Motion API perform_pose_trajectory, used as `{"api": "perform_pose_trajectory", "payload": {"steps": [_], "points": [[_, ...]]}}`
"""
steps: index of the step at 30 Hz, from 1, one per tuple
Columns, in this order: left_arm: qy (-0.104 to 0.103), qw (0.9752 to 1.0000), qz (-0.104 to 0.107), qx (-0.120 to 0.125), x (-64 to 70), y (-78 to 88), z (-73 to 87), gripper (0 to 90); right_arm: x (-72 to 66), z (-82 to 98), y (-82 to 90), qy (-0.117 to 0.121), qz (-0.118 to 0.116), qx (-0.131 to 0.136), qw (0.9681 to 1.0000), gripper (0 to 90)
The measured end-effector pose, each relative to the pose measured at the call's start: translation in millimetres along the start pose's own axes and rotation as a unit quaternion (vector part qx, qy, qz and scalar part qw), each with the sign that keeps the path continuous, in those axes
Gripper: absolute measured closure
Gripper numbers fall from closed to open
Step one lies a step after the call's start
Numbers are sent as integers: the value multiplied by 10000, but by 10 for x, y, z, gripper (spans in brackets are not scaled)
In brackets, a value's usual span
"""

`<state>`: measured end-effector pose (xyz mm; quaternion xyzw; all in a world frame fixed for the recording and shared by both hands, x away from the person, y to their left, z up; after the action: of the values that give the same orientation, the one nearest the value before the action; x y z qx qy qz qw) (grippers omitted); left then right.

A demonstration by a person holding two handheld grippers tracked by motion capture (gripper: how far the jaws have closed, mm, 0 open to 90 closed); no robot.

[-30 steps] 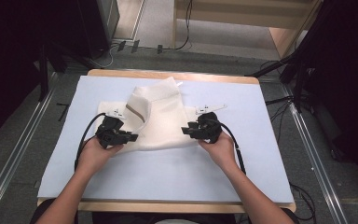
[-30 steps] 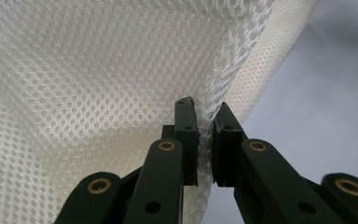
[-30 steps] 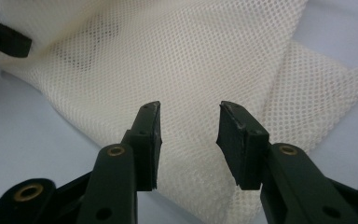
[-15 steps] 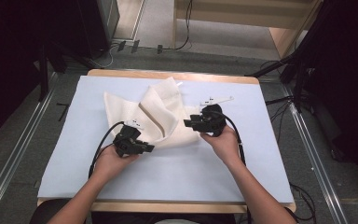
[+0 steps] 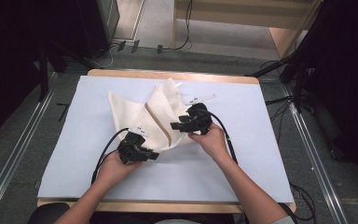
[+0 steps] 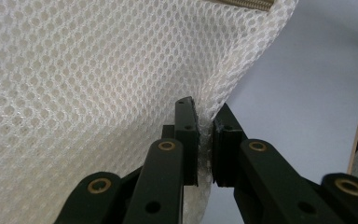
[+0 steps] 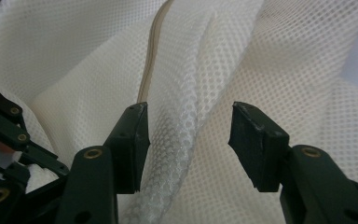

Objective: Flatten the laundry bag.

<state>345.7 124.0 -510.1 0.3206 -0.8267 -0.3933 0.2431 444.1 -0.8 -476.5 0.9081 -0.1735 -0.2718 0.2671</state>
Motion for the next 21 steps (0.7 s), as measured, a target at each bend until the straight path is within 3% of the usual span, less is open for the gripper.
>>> {"api": "perform_pose_trajectory", "payload": {"steps": [4, 6, 11, 15, 21], "points": [[95, 9999, 66, -28, -26, 34, 18, 809, -55, 34, -91, -23, -189, -157, 9997, 784], [159, 9996, 217, -7, -26, 82, 16, 762, -84, 30, -96, 36, -203, -187, 9996, 833], [305, 9989, 350, 26, -56, 250, 14, 626, -113, 40, -90, 100, -227, -243, 9994, 848], [439, 9986, 158, 240, -212, 525, -1, 594, -115, 45, -86, 87, -199, -224, 9995, 843], [703, 9961, -351, 390, -534, 740, -6, 555, -162, 41, -62, 161, -168, -219, 9995, 842]]}}
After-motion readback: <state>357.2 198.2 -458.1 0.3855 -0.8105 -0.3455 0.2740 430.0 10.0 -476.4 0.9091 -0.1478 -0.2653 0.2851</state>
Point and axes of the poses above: each handheld gripper's, and its own axes: y roughly backward along the jaws, z roughly out of its underside, x roughly to its right, the point moved 9 cm from there along -y, roughly forward along the jaws, and after that the axes turned 12 degrees about -z, right-handed, at the moved point
